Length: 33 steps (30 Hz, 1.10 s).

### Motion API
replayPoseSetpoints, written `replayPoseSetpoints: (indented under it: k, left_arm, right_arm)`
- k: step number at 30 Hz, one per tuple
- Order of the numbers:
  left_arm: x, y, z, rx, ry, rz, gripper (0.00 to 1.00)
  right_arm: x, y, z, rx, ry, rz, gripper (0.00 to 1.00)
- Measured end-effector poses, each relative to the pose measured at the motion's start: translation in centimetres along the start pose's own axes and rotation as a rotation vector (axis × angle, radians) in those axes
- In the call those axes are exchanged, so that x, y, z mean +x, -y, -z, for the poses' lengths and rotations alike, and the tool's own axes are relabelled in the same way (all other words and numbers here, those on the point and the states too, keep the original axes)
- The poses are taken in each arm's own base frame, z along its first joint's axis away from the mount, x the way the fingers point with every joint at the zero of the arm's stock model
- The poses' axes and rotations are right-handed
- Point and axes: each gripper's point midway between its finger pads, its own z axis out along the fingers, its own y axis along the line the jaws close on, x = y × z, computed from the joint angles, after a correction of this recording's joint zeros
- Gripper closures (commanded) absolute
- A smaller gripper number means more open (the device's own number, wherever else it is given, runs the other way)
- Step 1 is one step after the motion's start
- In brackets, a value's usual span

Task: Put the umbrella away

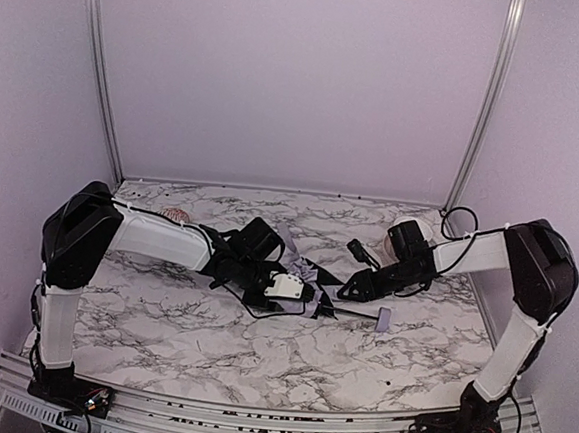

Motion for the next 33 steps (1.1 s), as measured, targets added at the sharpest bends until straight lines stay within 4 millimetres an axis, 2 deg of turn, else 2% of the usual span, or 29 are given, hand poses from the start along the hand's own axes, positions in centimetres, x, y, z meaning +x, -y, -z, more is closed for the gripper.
replayPoseSetpoints:
  k: [3, 4, 7, 12, 16, 19, 23, 25, 29, 33]
  left_arm:
    - [0.0, 0.0, 0.0, -0.01, 0.001, 0.007, 0.59]
    - [0.0, -0.1, 0.1, -0.014, 0.001, 0.009, 0.62]
    - [0.0, 0.1, 0.2, -0.02, 0.002, 0.01, 0.69]
    - [0.0, 0.2, 0.1, -0.021, 0.009, 0.007, 0.72]
    - [-0.3, 0.3, 0.2, -0.019, 0.027, 0.005, 0.72]
    - [-0.5, 0.6, 0.4, -0.014, 0.034, 0.002, 0.72]
    - [-0.9, 1.1, 0.6, -0.007, 0.036, -0.008, 0.72]
    - [-1.0, 1.2, 0.7, -0.007, 0.033, -0.011, 0.72]
    - [-0.8, 1.3, 0.7, -0.008, 0.018, -0.002, 0.75]
    - [-0.9, 1.3, 1.0, 0.012, 0.005, 0.041, 0.75]
  right_arm:
    - [0.7, -0.2, -1.2, -0.062, -0.029, -0.041, 0.99]
    - [0.7, -0.3, -1.4, -0.078, -0.031, -0.05, 1.0]
    - [0.0, -0.7, -1.5, -0.111, -0.018, -0.06, 1.0]
    - [-4.3, -1.8, -1.2, -0.125, 0.059, 0.005, 1.0]
    - [-6.5, -3.4, -2.5, -0.145, 0.071, 0.068, 1.0]
    - [-6.6, -3.6, -4.8, -0.161, 0.04, 0.078, 1.0]
    - [-4.8, -2.3, -7.6, -0.165, -0.024, 0.042, 1.0]
    - [-4.1, -2.3, -8.6, -0.189, -0.051, 0.031, 1.0]
    - [-4.7, -2.9, -9.7, -0.254, -0.077, 0.049, 0.99]
    - [-4.7, -3.9, -10.0, -0.327, -0.089, 0.089, 0.87]
